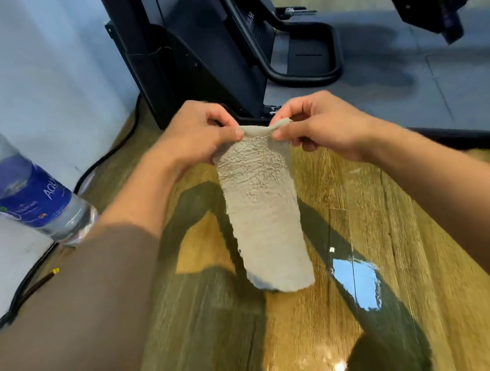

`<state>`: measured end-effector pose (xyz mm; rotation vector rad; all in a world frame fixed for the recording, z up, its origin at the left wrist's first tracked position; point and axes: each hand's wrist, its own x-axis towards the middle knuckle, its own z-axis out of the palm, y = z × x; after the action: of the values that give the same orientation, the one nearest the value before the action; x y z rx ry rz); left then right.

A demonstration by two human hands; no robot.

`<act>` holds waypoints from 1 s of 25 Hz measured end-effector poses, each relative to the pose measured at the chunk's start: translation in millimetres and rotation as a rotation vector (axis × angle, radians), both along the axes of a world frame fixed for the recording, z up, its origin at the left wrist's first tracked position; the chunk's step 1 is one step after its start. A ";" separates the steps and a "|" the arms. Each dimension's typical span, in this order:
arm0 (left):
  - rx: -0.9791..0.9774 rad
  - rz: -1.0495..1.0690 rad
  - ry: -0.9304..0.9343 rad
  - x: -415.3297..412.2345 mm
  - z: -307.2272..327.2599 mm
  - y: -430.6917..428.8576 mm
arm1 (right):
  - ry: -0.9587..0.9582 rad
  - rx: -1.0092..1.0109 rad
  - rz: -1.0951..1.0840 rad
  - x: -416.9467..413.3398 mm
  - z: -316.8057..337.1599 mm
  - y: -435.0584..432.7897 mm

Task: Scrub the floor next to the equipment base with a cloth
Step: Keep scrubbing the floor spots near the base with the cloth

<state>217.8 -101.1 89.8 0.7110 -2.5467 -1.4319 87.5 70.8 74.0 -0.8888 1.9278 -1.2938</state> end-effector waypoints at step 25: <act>-0.423 -0.410 -0.353 27.3 -144.9 49.6 | 0.635 0.466 0.392 28.0 -118.1 39.9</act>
<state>245.1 -51.5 -55.1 0.4136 -3.2697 -0.8400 115.4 110.7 -44.1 -1.4394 2.2222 -0.3157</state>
